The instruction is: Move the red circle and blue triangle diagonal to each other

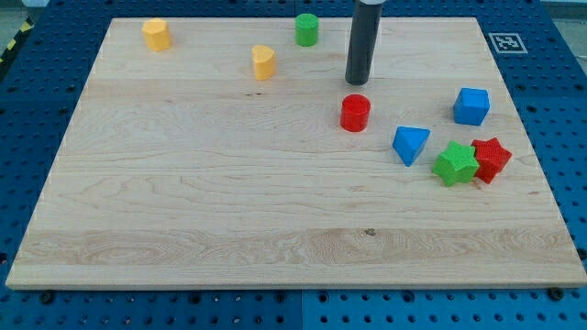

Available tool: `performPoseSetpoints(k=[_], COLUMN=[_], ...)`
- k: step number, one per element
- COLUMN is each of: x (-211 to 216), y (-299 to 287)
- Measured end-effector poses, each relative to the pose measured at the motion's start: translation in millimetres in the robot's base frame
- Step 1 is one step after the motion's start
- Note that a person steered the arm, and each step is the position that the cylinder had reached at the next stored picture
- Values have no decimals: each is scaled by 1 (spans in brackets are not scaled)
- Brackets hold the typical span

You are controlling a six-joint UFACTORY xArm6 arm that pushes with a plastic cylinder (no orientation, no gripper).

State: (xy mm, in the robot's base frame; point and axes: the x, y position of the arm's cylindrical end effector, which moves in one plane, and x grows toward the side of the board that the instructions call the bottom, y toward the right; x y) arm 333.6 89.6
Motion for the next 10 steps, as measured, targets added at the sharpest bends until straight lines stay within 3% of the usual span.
performPoseSetpoints(k=[3,5,6,7,8,10], x=[1,59,61,64,73,121], y=[8,-71,-72,-23,-10,-16])
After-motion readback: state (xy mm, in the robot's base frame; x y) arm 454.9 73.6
